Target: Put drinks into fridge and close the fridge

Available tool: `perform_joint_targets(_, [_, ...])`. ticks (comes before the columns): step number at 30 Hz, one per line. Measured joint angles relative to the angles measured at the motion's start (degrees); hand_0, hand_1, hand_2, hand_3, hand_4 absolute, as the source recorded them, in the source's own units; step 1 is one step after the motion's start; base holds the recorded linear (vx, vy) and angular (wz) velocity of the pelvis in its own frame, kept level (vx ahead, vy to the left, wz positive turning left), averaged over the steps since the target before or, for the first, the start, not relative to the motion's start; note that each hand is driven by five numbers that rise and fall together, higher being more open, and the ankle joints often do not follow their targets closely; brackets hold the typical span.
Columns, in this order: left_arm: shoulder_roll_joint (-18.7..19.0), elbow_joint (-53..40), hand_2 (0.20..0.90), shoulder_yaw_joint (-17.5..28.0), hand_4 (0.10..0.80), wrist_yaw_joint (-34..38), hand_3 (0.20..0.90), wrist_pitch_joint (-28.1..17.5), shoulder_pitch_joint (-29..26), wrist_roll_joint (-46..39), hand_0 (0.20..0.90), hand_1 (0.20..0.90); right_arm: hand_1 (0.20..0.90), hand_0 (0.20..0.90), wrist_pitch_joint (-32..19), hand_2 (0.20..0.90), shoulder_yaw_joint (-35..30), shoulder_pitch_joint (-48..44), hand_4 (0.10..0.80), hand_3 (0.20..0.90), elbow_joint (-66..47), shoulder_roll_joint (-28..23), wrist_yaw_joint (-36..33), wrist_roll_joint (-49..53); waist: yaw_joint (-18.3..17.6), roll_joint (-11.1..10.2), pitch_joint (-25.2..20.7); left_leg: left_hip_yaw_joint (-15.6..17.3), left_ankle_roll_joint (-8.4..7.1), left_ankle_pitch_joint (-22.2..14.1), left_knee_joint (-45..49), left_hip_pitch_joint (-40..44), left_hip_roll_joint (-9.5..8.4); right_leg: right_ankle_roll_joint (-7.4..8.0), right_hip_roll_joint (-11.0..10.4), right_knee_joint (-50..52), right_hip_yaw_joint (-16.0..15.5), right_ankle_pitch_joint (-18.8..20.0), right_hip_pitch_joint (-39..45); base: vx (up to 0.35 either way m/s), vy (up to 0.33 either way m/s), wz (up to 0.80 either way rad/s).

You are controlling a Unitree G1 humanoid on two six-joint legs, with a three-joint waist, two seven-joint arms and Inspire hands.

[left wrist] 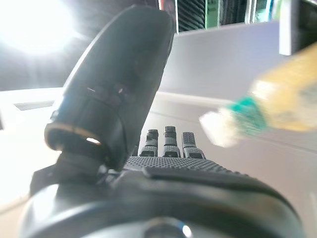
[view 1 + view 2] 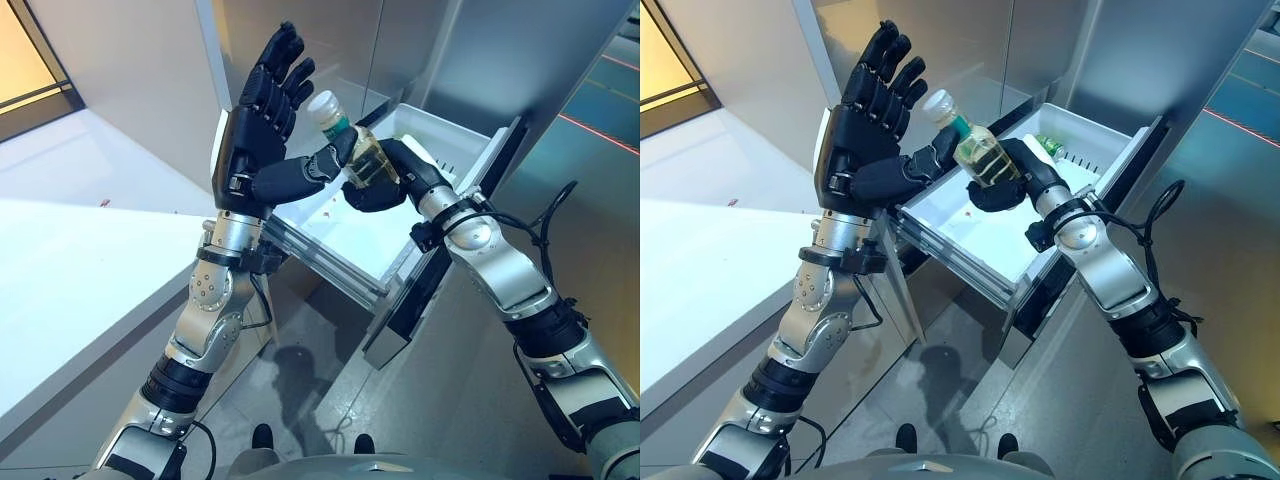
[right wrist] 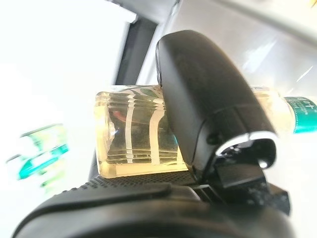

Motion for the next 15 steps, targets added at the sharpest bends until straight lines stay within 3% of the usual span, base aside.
perform_joint_targets(9, [-0.38, -0.99, 0.9, 0.03, 0.8, -6.53, 0.9, -0.41, -0.06, -8.52, 0.9, 0.9, 0.3, 0.3, 0.44, 0.3, -0.15, 0.13, 0.1, 0.2, 6.35, -0.26, -6.04, -0.16, 0.13, 2.32, 1.44, -1.4, -0.16, 0.33, 0.0, -0.18, 0.01, -0.18, 0.1, 0.24, -1.38, -0.13, 0.61, 0.034, 0.012, 0.08])
perform_joint_targets(15, [-0.3, -0.66, 0.9, 0.05, 0.8, -14.06, 0.9, 6.84, 0.44, -14.51, 0.9, 0.9, 0.3, 0.3, -0.32, 0.3, -3.88, 0.12, 0.1, 0.2, 12.07, -0.28, -10.14, -0.1, 2.18, 2.35, 1.46, -2.97, -0.21, 0.64, 0.01, -0.26, -0.1, -0.26, 0.11, 0.24, -2.75, -0.55, 1.46, 0.045, 0.018, 0.15])
